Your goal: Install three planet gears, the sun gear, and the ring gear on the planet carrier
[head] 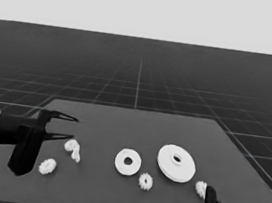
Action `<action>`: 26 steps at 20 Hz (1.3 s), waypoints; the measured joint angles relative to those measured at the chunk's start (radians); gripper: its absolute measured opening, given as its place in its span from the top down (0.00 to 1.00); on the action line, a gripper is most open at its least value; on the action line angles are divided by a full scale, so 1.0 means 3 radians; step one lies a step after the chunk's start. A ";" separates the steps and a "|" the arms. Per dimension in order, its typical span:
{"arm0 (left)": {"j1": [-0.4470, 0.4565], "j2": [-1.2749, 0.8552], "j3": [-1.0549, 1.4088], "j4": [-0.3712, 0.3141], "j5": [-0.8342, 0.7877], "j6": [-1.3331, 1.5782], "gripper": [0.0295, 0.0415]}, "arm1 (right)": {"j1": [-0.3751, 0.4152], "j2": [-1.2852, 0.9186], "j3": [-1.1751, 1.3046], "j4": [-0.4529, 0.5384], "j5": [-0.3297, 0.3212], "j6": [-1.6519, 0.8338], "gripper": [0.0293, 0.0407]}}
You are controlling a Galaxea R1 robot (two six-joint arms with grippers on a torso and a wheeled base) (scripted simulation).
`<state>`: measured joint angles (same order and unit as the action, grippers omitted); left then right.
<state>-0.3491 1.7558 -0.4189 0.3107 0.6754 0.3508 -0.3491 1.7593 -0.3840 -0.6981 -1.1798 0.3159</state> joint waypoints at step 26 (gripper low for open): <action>0.2032 0.1155 -0.2663 0.0127 0.2052 -0.4254 0.85 | -0.0019 0.0000 -0.0009 0.0002 -0.0001 0.0000 0.19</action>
<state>0.2605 2.1023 -1.2179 0.3487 1.2910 -0.9255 -0.3547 1.7592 -0.3868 -0.6977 -1.1801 0.3159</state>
